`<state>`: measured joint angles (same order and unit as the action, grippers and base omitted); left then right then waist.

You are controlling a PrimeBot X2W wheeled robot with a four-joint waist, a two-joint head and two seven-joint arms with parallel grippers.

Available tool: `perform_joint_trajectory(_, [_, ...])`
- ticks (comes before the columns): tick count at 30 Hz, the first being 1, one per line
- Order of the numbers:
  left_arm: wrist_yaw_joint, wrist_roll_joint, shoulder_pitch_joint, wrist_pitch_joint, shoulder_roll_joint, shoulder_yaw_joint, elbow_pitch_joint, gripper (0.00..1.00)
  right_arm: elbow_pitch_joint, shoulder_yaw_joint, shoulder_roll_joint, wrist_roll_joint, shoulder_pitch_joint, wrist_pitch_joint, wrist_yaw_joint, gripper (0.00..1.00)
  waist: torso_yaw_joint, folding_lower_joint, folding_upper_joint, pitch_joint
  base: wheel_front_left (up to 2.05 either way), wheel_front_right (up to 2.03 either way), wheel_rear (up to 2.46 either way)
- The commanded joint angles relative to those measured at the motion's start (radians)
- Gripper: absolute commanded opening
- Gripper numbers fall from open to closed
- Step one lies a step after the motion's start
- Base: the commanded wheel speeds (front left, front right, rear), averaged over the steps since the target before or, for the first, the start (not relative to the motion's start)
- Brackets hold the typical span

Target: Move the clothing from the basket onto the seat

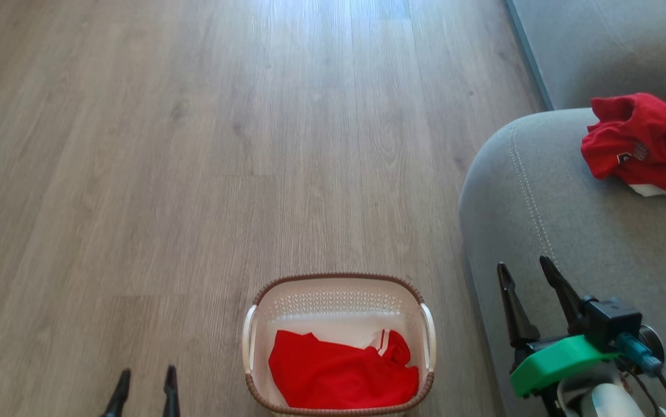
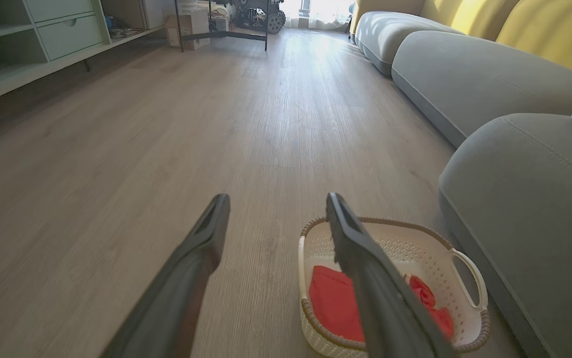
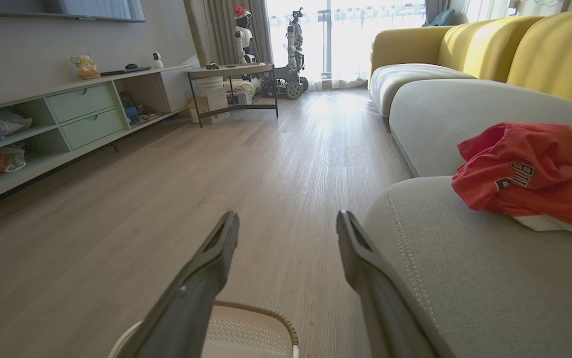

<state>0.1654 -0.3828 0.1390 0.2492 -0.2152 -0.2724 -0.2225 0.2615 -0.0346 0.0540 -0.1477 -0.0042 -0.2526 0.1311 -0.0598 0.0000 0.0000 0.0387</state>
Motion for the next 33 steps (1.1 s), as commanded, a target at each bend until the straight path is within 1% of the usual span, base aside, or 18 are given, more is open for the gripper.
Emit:
perform_joint_trajectory(1, [-0.011, 0.018, -0.056, 0.005, -0.004, 0.022, 0.011, 1.00, -0.041, -0.015, -0.004, 0.010, -0.021, -0.009, 0.000, 1.00, 0.006, 0.0000, 0.0000, -0.014, 0.00, 0.00, 0.00])
perform_joint_trajectory(4, [-0.030, 0.037, -0.086, -0.017, 0.001, -0.018, -0.017, 1.00, -0.051, -0.004, -0.004, 0.019, -0.028, -0.009, 0.000, 1.00, 0.014, 0.0000, 0.0000, -0.040, 0.00, 0.00, 0.00])
perform_joint_trajectory(7, [-0.045, 0.053, -0.139, -0.033, 0.019, -0.056, -0.046, 1.00, -0.072, 0.003, -0.004, 0.027, -0.046, -0.009, 0.000, 1.00, 0.023, 0.0000, 0.0000, -0.092, 0.00, 0.00, 0.00])
perform_joint_trajectory(8, [-0.045, 0.053, -0.139, -0.033, 0.019, -0.056, -0.046, 1.00, -0.072, 0.003, -0.004, 0.027, -0.046, -0.009, 0.000, 1.00, 0.023, 0.0000, 0.0000, -0.092, 0.00, 0.00, 0.00])
perform_joint_trajectory(11, [-0.065, 0.072, -0.210, -0.046, 0.047, -0.098, -0.100, 1.00, -0.087, 0.011, -0.004, 0.044, -0.068, -0.009, 0.000, 1.00, 0.035, 0.0000, 0.0000, -0.150, 0.00, 0.00, 0.00])
perform_joint_trajectory(12, [-0.073, 0.079, -0.238, -0.049, 0.057, -0.111, -0.125, 1.00, -0.094, 0.013, -0.004, 0.049, -0.078, -0.009, 0.000, 1.00, 0.040, 0.0000, 0.0000, -0.169, 0.00, 0.00, 0.00])
perform_joint_trajectory(13, [-0.086, 0.088, -0.293, -0.055, 0.075, -0.132, -0.180, 1.00, -0.111, 0.017, -0.004, 0.046, -0.103, -0.009, 0.000, 1.00, 0.059, 0.0000, 0.0000, -0.211, 0.00, 0.00, 0.00])
perform_joint_trajectory(16, [-0.097, 0.094, -0.372, -0.052, 0.098, -0.147, -0.262, 1.00, -0.140, 0.020, -0.004, 0.052, -0.144, -0.009, 0.000, 1.00, 0.092, 0.0000, 0.0000, -0.270, 0.00, 0.00, 0.00])
perform_joint_trajectory(24, [-0.136, 0.129, -0.592, -0.043, 0.127, -0.195, -0.479, 1.00, -0.240, 0.029, -0.004, 0.060, -0.272, -0.009, 0.000, 1.00, 0.173, 0.0000, 0.0000, -0.480, 0.00, 0.00, 0.00])
perform_joint_trajectory(28, [-0.161, 0.141, -0.706, -0.043, 0.140, -0.219, -0.590, 1.00, -0.281, 0.047, -0.004, 0.058, -0.341, -0.009, 0.000, 1.00, 0.193, 0.0000, 0.0000, -0.585, 0.00, 0.00, 0.00])
perform_joint_trajectory(30, [-0.175, 0.148, -0.759, -0.047, 0.147, -0.238, -0.650, 1.00, -0.298, 0.060, -0.004, 0.037, -0.364, -0.009, 0.000, 1.00, 0.195, 0.0000, 0.0000, -0.629, 0.00, 0.00, 0.00])
perform_joint_trajectory(33, [-0.192, 0.147, -0.831, -0.060, 0.157, -0.263, -0.729, 1.00, -0.324, 0.065, -0.004, 0.037, -0.385, -0.009, 0.000, 1.00, 0.196, 0.0000, 0.0000, -0.691, 0.00, 0.00, 0.00])
